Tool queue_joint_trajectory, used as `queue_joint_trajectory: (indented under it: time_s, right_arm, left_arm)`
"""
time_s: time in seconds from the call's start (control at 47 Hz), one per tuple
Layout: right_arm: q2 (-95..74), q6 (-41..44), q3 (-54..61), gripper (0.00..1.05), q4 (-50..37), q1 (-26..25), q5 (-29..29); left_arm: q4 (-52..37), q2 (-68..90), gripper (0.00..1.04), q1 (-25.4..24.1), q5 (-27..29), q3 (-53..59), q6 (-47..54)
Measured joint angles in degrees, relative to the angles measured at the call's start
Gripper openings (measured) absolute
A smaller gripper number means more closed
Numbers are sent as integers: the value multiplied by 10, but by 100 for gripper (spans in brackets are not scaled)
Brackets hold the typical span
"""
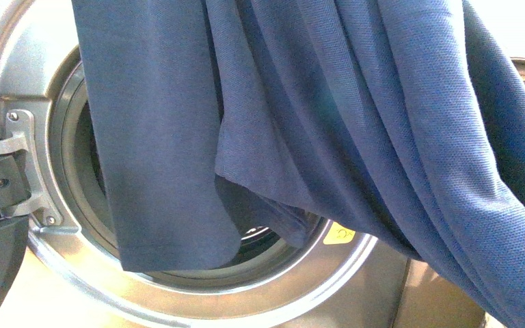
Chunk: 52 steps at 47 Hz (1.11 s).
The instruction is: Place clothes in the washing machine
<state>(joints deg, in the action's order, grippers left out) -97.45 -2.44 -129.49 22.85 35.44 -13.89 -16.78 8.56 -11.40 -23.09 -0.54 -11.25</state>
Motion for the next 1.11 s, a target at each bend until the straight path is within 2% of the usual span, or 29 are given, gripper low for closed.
queue_joint_trajectory:
  time_s: [0.064, 0.17, 0.426, 0.596, 0.788, 1.107]
  right_arm:
    - [0, 0, 0, 3, 0, 0, 0]
    - [0, 0, 0, 3, 0, 0, 0]
    - [0, 0, 0, 3, 0, 0, 0]
    - [0, 0, 0, 3, 0, 0, 0]
    - [0, 0, 0, 3, 0, 0, 0]
    - [0, 0, 0, 3, 0, 0, 0]
  left_arm:
    - [-60, 62, 98, -30, -42, -3, -15]
    - [-145, 162, 98, -59, -81, -30, -30]
    - [-269, 348, 98, -76, -134, -128, -49]
    - [-341, 467, 98, -44, -165, -209, -72]
    - [-481, 600, 98, 15, -257, -284, -137]
    - [-469, 719, 98, 85, -274, -377, -116]
